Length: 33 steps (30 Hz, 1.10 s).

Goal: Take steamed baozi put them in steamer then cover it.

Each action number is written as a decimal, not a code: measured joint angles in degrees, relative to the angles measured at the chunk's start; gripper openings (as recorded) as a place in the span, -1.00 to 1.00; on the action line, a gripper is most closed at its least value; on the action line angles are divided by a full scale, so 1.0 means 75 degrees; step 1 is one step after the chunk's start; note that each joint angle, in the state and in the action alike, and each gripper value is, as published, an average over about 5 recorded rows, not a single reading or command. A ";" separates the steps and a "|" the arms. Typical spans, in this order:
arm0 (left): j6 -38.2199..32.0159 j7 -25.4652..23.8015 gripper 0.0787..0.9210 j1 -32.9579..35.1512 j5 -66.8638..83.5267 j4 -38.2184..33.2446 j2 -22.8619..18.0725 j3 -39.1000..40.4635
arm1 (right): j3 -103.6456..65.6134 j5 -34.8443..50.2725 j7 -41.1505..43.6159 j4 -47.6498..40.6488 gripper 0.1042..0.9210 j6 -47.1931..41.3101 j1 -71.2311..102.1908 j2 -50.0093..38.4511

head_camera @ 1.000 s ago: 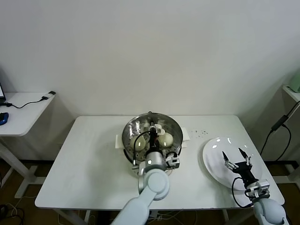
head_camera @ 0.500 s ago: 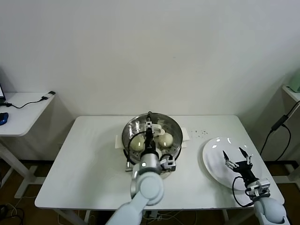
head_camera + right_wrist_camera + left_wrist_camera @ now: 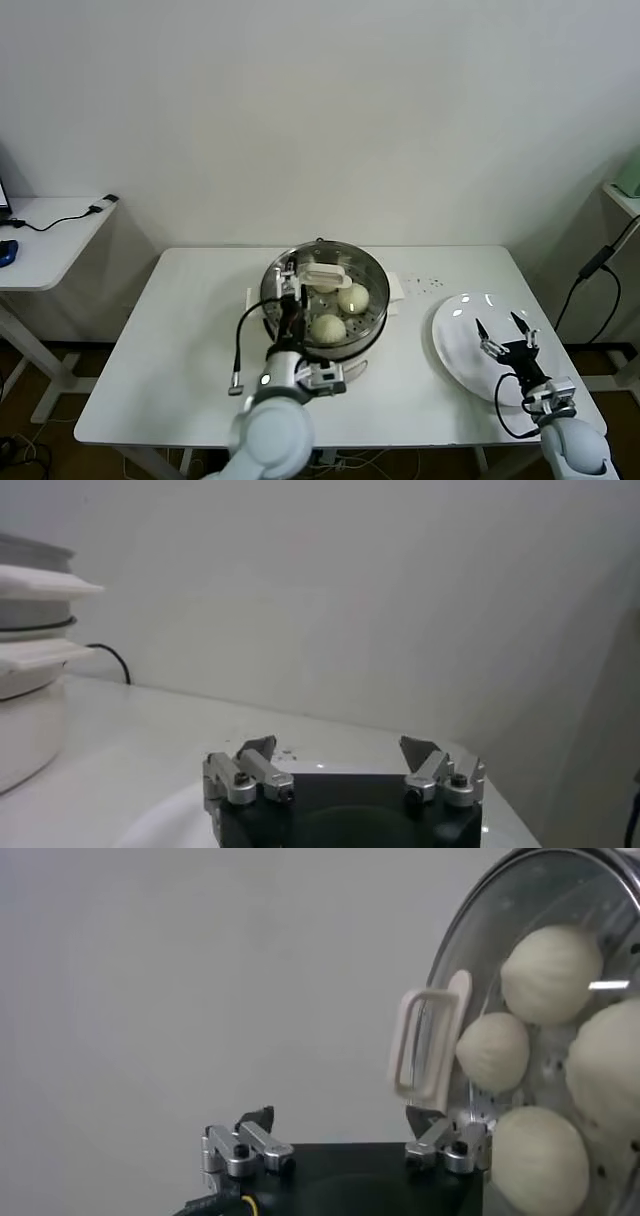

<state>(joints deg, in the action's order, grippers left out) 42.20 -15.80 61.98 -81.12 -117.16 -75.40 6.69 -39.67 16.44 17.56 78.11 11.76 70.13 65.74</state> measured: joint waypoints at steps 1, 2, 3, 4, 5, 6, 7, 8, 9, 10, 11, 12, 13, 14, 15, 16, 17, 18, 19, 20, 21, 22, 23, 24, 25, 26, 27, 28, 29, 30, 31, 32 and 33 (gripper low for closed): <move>0.0000 0.0100 0.77 0.0097 0.0172 -0.0115 0.0087 -0.0090 | -0.0001 -0.0008 -0.0002 0.0037 0.76 -0.0031 0.0020 0.0000; -0.0001 0.0215 0.77 0.0200 0.0364 -0.0225 0.0174 -0.0201 | -0.0004 -0.0015 -0.0003 0.0077 0.76 -0.0057 0.0039 -0.0001; -0.0008 0.0341 0.77 0.0305 0.0572 -0.0326 0.0258 -0.0330 | -0.0010 -0.0022 -0.0005 0.0116 0.76 -0.0078 0.0056 0.0000; -0.0033 0.0478 0.77 0.0413 0.0804 -0.0415 0.0332 -0.0481 | -0.0019 -0.0026 -0.0007 0.0157 0.76 -0.0095 0.0069 0.0007; -0.0083 0.0621 0.77 0.0521 0.1055 -0.0494 0.0397 -0.0645 | -0.0032 -0.0028 -0.0008 0.0196 0.76 -0.0108 0.0079 0.0018; -0.0164 0.0769 0.77 0.0629 0.1327 -0.0565 0.0451 -0.0825 | -0.0048 -0.0029 -0.0008 0.0236 0.76 -0.0120 0.0088 0.0035; -0.0287 0.0921 0.77 0.0739 0.1622 -0.0625 0.0492 -0.1024 | -0.0065 -0.0030 -0.0007 0.0274 0.76 -0.0131 0.0098 0.0058; -0.0444 0.1068 0.77 0.0851 0.1936 -0.0677 0.0523 -0.1237 | -0.0080 -0.0032 -0.0007 0.0310 0.76 -0.0141 0.0108 0.0083; -0.0626 0.1208 0.77 0.0963 0.2259 -0.0721 0.0544 -0.1457 | -0.0092 -0.0033 -0.0006 0.0345 0.76 -0.0149 0.0121 0.0108; -0.0833 0.1343 0.77 0.1081 0.2609 -0.0758 0.0555 -0.1696 | -0.0101 -0.0031 -0.0006 0.0379 0.76 -0.0155 0.0134 0.0135; -0.1050 0.1467 0.77 0.1201 0.2973 -0.0789 0.0556 -0.1942 | -0.0107 -0.0028 -0.0006 0.0412 0.76 -0.0160 0.0148 0.0160; -0.1272 0.1575 0.77 0.1321 0.3342 -0.0814 0.0545 -0.2189 | -0.0112 -0.0025 -0.0007 0.0445 0.76 -0.0164 0.0162 0.0184; -0.1504 0.1673 0.77 0.1446 0.3730 -0.0832 0.0519 -0.2448 | -0.0114 -0.0023 -0.0007 0.0480 0.76 -0.0170 0.0177 0.0205; -0.1737 0.1756 0.77 0.1571 0.4126 -0.0844 0.0481 -0.2708 | -0.0114 -0.0022 -0.0009 0.0514 0.76 -0.0179 0.0192 0.0222; -0.1971 0.1826 0.77 0.1696 0.4526 -0.0850 0.0429 -0.2970 | -0.0111 -0.0023 -0.0011 0.0547 0.76 -0.0190 0.0205 0.0234; -0.2204 0.1881 0.77 0.1819 0.4929 -0.0845 0.0366 -0.3232 | -0.0107 -0.0028 -0.0016 0.0580 0.76 -0.0201 0.0217 0.0245; -0.2432 0.1924 0.77 0.1940 0.5332 -0.0829 0.0296 -0.3492 | -0.0103 -0.0033 -0.0021 0.0610 0.76 -0.0213 0.0227 0.0253; -0.2652 0.1955 0.77 0.2054 0.5734 -0.0802 0.0220 -0.3748 | -0.0098 -0.0038 -0.0026 0.0637 0.76 -0.0225 0.0234 0.0260; -0.2867 0.1977 0.77 0.2162 0.6132 -0.0763 0.0137 -0.4003 | -0.0094 -0.0042 -0.0030 0.0662 0.76 -0.0236 0.0238 0.0265; -0.3068 0.1989 0.77 0.2262 0.6513 -0.0711 0.0053 -0.4244 | -0.0092 -0.0045 -0.0033 0.0683 0.76 -0.0247 0.0241 0.0270; -0.3265 0.1997 0.77 0.2356 0.6886 -0.0648 -0.0034 -0.4481 | -0.0090 -0.0045 -0.0034 0.0702 0.76 -0.0255 0.0245 0.0273; -0.3458 0.2004 0.77 0.2443 0.7235 -0.0576 -0.0124 -0.4707 | -0.0084 -0.0040 -0.0034 0.0721 0.76 -0.0265 0.0251 0.0275; -0.3640 0.2010 0.77 0.2526 0.7554 -0.0493 -0.0212 -0.4915 | -0.0077 -0.0033 -0.0034 0.0740 0.76 -0.0273 0.0259 0.0276; -0.3810 0.2019 0.77 0.2604 0.7846 -0.0403 -0.0296 -0.5102 | -0.0069 -0.0024 -0.0034 0.0759 0.76 -0.0280 0.0269 0.0276; -0.3974 0.2032 0.77 0.2674 0.8108 -0.0308 -0.0378 -0.5273 | -0.0058 -0.0014 -0.0032 0.0782 0.76 -0.0288 0.0282 0.0275; -0.4127 0.2049 0.77 0.2735 0.8341 -0.0209 -0.0456 -0.5427 | -0.0046 -0.0004 -0.0029 0.0806 0.76 -0.0295 0.0295 0.0274; -0.4268 0.2067 0.77 0.2788 0.8555 -0.0110 -0.0529 -0.5565 | -0.0034 0.0007 -0.0022 0.0830 0.76 -0.0301 0.0310 0.0272; -0.4396 0.2083 0.77 0.2832 0.8745 -0.0014 -0.0598 -0.5687 | -0.0022 0.0018 -0.0012 0.0857 0.76 -0.0309 0.0326 0.0269; -0.4517 0.2097 0.77 0.2868 0.8925 0.0080 -0.0665 -0.5800 | -0.0008 0.0032 0.0003 0.0888 0.76 -0.0317 0.0343 0.0265; -0.4628 0.2105 0.77 0.2900 0.9093 0.0171 -0.0728 -0.5902 | 0.0006 0.0049 0.0021 0.0921 0.76 -0.0327 0.0362 0.0260; -0.4728 0.2106 0.77 0.2928 0.9247 0.0253 -0.0786 -0.5991 | 0.0020 0.0070 0.0040 0.0957 0.76 -0.0338 0.0381 0.0255; -0.4823 0.2102 0.77 0.2955 0.9395 0.0330 -0.0840 -0.6075 | 0.0034 0.0093 0.0058 0.0994 0.76 -0.0351 0.0399 0.0253; -0.4913 0.2095 0.77 0.2978 0.9530 0.0397 -0.0890 -0.6151 | 0.0047 0.0118 0.0073 0.1034 0.76 -0.0364 0.0416 0.0253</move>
<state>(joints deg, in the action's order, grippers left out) 5.35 -0.09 84.32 -9.64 -114.18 -82.08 -39.44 -39.32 17.32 18.11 85.86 9.04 73.25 67.64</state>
